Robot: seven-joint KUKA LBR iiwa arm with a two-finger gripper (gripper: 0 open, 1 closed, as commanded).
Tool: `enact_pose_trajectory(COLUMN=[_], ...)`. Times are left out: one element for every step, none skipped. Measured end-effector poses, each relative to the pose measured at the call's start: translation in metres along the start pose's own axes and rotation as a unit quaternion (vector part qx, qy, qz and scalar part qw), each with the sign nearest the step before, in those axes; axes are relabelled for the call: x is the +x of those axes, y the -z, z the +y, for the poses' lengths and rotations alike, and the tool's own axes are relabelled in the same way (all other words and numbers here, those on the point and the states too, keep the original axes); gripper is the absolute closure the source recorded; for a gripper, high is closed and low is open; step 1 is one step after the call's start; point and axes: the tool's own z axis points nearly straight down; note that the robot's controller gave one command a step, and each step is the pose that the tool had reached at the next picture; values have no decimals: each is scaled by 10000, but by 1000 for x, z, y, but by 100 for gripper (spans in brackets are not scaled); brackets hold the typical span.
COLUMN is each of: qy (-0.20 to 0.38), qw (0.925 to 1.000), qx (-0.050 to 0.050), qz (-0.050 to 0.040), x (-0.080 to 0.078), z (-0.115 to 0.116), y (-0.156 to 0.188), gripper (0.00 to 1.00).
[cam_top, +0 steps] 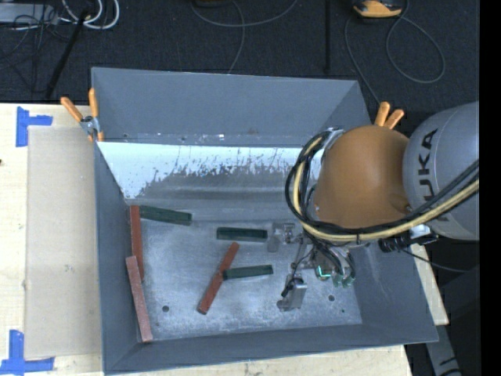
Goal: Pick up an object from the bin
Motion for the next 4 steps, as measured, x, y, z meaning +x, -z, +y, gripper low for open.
enact_pose_trajectory(qy=[597,1448,1846,2324], qw=[9982,9894,9828,9726], qx=[-1,-3,7,17], qz=[-89,-64,-65,-51], x=[-70,-55,-98,-121], z=[13,68,78,28], y=[-123,-91,-91,-123], gripper=[0,0,0,0])
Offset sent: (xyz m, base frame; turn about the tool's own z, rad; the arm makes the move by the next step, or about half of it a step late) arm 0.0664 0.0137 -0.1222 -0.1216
